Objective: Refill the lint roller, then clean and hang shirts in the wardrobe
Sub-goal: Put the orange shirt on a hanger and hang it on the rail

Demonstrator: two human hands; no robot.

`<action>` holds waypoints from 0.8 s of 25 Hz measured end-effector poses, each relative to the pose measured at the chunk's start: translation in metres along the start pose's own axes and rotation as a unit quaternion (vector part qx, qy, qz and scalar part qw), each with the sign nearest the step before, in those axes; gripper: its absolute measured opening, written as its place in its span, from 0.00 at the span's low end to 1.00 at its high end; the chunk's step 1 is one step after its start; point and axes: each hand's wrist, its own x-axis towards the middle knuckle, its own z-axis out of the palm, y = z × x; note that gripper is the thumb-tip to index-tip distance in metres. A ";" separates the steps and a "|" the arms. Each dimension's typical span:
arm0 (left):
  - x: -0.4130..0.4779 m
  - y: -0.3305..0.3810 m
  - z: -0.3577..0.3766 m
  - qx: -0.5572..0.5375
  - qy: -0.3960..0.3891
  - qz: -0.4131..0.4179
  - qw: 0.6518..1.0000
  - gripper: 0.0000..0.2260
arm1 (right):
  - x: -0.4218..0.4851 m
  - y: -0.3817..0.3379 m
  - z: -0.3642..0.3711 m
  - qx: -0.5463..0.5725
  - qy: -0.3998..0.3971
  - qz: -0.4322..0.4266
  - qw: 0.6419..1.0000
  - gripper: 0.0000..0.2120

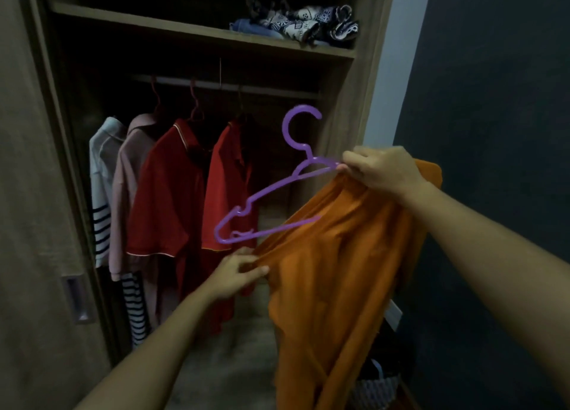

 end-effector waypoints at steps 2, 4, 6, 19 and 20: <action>0.002 -0.010 -0.029 0.055 -0.052 -0.031 0.997 0.06 | -0.024 0.004 0.010 -0.010 -0.035 0.003 0.999 0.25; 0.012 -0.009 -0.053 0.146 -0.106 -0.067 0.981 0.06 | -0.039 -0.004 0.021 -0.006 -0.045 0.017 0.999 0.28; 0.021 0.001 -0.074 0.216 -0.135 -0.081 0.964 0.10 | -0.047 -0.013 0.029 0.001 -0.037 0.037 0.999 0.25; 0.041 0.047 -0.113 0.304 -0.130 -0.010 0.944 0.11 | -0.072 -0.035 0.049 0.091 -0.052 0.113 0.988 0.24; 0.044 0.057 -0.107 0.301 -0.109 0.033 0.947 0.08 | -0.068 -0.043 0.050 0.119 -0.058 0.152 0.980 0.24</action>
